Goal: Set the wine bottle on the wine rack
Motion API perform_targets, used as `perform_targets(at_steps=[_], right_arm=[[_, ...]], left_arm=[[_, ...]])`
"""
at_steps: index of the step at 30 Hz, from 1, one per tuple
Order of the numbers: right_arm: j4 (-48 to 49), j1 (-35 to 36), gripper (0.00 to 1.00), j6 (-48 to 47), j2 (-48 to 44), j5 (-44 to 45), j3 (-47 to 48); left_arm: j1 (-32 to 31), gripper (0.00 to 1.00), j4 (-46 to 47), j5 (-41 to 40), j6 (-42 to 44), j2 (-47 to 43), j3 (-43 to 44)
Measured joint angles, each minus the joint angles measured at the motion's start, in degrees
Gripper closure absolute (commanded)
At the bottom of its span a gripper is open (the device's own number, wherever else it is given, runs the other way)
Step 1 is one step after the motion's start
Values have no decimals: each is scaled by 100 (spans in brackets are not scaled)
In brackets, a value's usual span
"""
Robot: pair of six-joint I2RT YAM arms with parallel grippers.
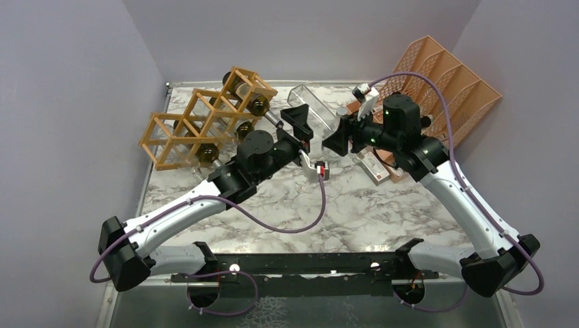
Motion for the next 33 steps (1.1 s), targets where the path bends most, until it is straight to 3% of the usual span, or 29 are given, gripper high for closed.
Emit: perform_targets(at_steps=[5,10,15,22,33], right_arm=[[424,0,99,133,485,57,199],[905,24,99,328,973,63,369],[1309,254,99,439,1471,133,623],[1694,938,99,463,2581,520,1580],[1759,1250,92,511,5167,901,4271]], left_arm=[[0,5,-341,-118,-999,-402,129],[-2,5,-455,-293,-3348,-695,717],[-4,5,-431,-1150,-5425,-1285,857],[-2,5,-376,-2092,-6487,-1899,758],[-2,5,-616,-2811,-6872,-2085,756]])
